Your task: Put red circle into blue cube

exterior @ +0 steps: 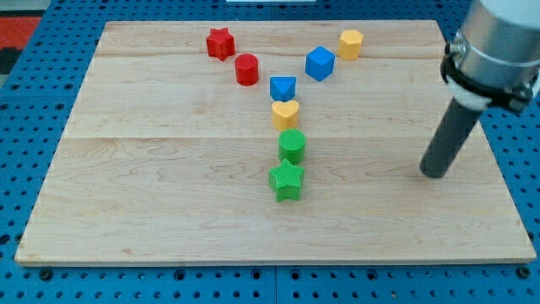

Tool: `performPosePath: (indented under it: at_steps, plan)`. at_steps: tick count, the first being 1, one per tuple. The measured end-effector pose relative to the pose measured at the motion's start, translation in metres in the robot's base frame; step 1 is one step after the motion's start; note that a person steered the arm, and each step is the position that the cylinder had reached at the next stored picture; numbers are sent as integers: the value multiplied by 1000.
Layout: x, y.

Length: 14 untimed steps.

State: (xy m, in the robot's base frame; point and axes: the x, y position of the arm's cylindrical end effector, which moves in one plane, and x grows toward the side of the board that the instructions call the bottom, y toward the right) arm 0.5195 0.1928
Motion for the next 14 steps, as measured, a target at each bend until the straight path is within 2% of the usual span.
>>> performPosePath:
  at_steps: [1, 3, 4, 5, 7, 10, 14]
  plan:
    - [52, -69]
    - [60, -255]
    - [-5, -310]
    - [-88, -310]
    - [-200, -296]
    - [-207, -239]
    - [-210, -121]
